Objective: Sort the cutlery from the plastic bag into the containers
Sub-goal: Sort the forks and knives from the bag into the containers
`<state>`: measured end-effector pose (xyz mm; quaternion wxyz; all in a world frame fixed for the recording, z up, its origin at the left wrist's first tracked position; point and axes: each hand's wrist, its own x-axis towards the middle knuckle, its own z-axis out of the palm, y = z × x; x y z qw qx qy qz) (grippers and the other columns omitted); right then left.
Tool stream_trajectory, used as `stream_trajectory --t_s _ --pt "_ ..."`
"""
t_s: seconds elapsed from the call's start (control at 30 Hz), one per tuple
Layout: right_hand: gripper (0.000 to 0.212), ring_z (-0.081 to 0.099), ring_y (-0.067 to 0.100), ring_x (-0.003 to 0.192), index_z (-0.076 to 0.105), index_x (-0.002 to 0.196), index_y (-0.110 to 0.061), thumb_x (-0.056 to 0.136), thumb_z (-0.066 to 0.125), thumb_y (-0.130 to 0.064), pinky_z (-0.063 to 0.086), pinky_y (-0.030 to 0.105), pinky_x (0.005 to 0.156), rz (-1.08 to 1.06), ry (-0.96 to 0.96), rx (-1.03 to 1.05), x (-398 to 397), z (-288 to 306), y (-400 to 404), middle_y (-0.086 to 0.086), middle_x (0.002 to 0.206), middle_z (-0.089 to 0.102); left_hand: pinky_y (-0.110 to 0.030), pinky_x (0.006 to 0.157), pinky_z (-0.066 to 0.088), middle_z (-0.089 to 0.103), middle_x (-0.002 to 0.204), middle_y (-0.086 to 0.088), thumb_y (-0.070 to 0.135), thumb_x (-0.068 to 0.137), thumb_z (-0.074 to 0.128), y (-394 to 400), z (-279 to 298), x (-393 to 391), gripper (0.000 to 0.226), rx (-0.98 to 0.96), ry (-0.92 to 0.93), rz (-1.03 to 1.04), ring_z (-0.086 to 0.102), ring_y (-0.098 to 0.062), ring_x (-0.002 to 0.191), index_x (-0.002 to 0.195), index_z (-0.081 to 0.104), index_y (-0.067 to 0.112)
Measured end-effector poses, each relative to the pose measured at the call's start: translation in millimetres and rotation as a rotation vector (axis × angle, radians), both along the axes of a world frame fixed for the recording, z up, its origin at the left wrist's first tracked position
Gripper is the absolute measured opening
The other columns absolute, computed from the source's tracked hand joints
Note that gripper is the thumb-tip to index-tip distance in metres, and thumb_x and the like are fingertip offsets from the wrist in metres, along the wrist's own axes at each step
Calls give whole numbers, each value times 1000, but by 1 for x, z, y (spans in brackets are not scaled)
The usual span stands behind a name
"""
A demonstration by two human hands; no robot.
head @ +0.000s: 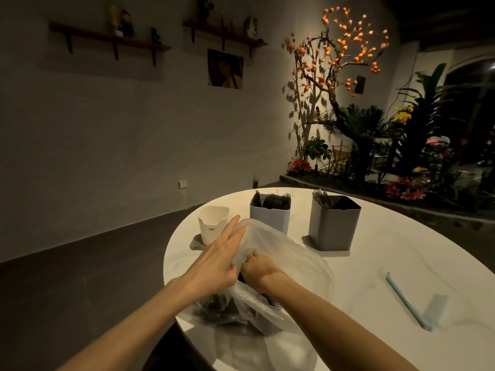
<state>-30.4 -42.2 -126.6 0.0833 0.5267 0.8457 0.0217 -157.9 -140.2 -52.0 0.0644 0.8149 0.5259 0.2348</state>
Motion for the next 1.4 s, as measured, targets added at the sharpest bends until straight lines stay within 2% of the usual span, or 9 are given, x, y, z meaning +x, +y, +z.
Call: stream_trajectory --t_s 0.17,0.37,0.57,0.7,0.93,1.03,1.2,1.3,1.4 --pt "48 39 34 143 39 151 -11 106 49 -23 29 47 121 16 -153 -74 3 25 -26 14 155 41 -16 103 26 -11 168 12 3 91 59 8 -3 8 90 -21 -23 -44 18 -20 152 160 7 27" --pt "23 64 25 84 61 119 -2 96 57 -3 59 38 84 -23 -19 -385 23 71 -39 16 104 63 -40 123 24 16 166 6 10 93 56 16 1 21 73 -44 -110 -58 17 -14 152 156 27 31" --pt "19 50 13 61 56 92 -13 106 46 -21 48 24 55 -126 241 -568 84 135 -67 4 80 53 -34 109 40 61 134 6 16 101 56 34 26 51 24 -156 -586 -65 50 -13 129 112 72 30" --pt "16 47 11 60 56 102 -11 107 45 -20 47 24 56 -208 354 -574 134 162 -80 2 79 51 -41 95 52 75 99 0 28 100 59 32 44 68 27 -314 -828 -131 65 -21 104 85 79 16" --pt "16 45 8 56 58 98 -11 106 49 -20 46 23 56 -302 621 -717 225 199 -101 -1 71 51 -49 99 50 72 119 -15 51 105 36 61 28 91 47 -746 -1110 -158 69 -33 107 122 64 18" --pt "15 45 9 59 56 103 -7 106 49 -19 46 24 58 -336 706 -730 251 201 -101 -1 71 51 -51 97 53 71 122 -16 42 105 42 73 2 104 44 -864 -989 -106 69 -36 110 129 64 12" --pt "17 47 8 58 59 101 -8 107 48 -20 47 21 57 -355 608 -757 265 193 -95 -1 71 52 -38 104 48 68 108 -3 44 92 71 95 -39 104 34 -821 -291 -90 62 -18 108 107 64 15" --pt "16 47 9 60 59 104 -7 106 49 -19 46 24 59 -383 672 -734 282 197 -86 0 72 52 -41 111 42 62 133 -10 91 67 54 125 -64 90 88 -770 0 36 56 -25 122 120 62 21" --pt "16 47 10 61 57 104 -4 106 49 -18 45 26 60 -396 761 -711 290 200 -76 1 72 52 -31 107 43 59 119 -6 43 101 56 85 -21 108 30 -701 187 -102 56 -22 112 114 60 16"
